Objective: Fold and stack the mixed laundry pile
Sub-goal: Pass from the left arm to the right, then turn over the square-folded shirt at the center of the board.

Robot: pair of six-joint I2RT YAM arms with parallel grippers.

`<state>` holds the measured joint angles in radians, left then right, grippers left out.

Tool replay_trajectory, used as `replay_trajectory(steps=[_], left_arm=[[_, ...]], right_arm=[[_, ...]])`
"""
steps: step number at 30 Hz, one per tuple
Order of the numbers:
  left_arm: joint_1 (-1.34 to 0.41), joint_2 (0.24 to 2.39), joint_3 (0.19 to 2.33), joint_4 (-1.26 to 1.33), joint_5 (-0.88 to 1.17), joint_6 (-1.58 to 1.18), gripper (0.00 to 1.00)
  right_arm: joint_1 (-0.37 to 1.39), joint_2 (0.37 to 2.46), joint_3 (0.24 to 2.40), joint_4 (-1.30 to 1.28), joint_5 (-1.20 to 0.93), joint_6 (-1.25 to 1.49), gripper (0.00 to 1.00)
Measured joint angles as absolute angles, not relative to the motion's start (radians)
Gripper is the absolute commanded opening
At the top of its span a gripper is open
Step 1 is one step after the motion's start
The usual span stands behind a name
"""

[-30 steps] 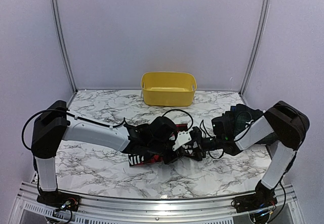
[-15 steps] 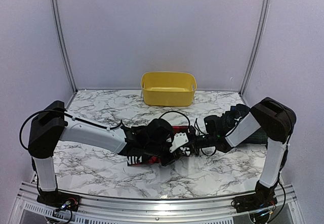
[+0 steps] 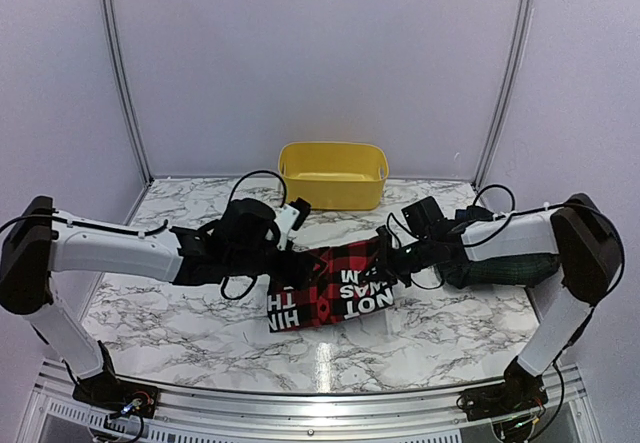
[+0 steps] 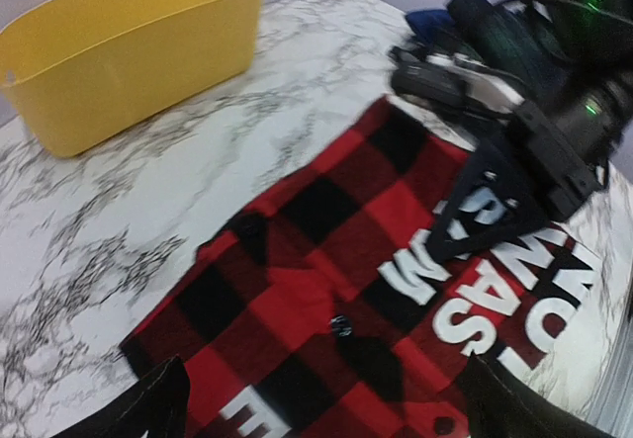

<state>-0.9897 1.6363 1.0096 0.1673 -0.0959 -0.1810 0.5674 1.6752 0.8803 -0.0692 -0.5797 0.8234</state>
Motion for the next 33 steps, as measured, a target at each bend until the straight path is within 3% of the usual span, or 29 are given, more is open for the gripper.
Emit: replay_trajectory(steps=[11,19,24,31,32,33], left_arm=[[-0.886,1.521,0.79,0.171,-0.204,-0.498,0.99],[-0.836,1.46,0.756,0.153,-0.255,-0.559,0.99],[-0.785,1.413,0.735,0.124,-0.275,-0.572,0.99],[-0.728,1.297,0.68,0.057,-0.297,-0.597,0.99],[-0.719,1.278,0.671,0.051,-0.298,-0.603,0.99],[-0.706,1.254,0.658,0.048,-0.297,-0.612,0.99]], right_arm=[[0.523,1.493,1.176,-0.725,-0.278,0.489,0.0],[0.527,1.56,1.606,-1.122,0.089,0.319,0.0],[0.575,1.734,1.845,-1.243,0.227,0.244,0.0],[0.796,2.203,2.148,-1.309,0.245,0.168,0.0],[0.833,2.269,2.19,-1.313,0.228,0.164,0.08],[0.87,2.328,2.226,-1.317,0.206,0.163,0.23]])
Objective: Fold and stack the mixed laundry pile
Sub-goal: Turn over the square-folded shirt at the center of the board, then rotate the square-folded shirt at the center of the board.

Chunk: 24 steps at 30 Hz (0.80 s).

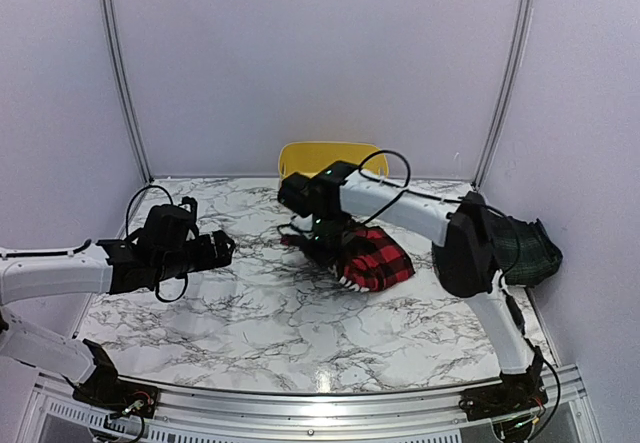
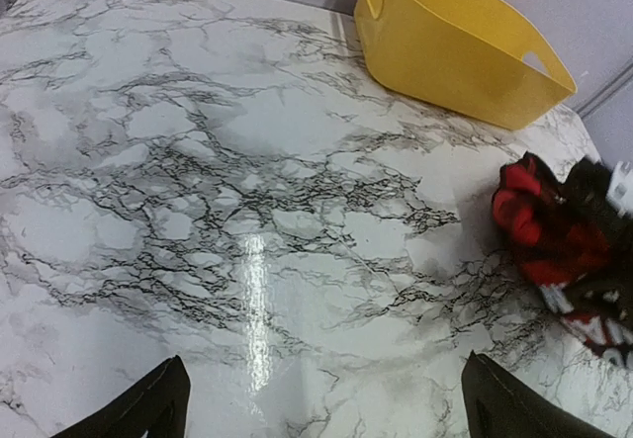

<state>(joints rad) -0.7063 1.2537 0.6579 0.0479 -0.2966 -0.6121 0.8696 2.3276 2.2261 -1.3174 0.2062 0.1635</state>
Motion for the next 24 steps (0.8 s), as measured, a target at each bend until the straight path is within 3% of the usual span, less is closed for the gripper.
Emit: replay_trajectory(steps=[3,6,7,13,18,24], left_arm=[[-0.659,1.181,0.61,0.031,-0.289,-0.647,0.99],[-0.608,1.126,0.558,0.016,-0.268,-0.68,0.99],[-0.595,1.115,0.545,0.01,-0.258,-0.69,0.99],[-0.592,1.1,0.525,0.001,-0.133,-0.708,0.99],[-0.7,1.145,0.558,0.022,-0.051,-0.663,0.99],[-0.864,1.379,0.736,0.05,0.038,-0.58,0.89]], right_arm=[[0.953,2.45,2.3,-1.319,0.101,0.18,0.6],[1.012,2.474,2.307,-1.283,-0.019,0.191,0.91],[1.025,2.467,2.307,-1.263,-0.059,0.191,0.98],[0.989,2.18,2.04,-0.992,-0.296,0.201,0.98],[0.752,1.805,1.611,-0.638,-0.521,0.27,0.93],[0.546,1.847,1.435,-0.452,-0.62,0.279,0.85]])
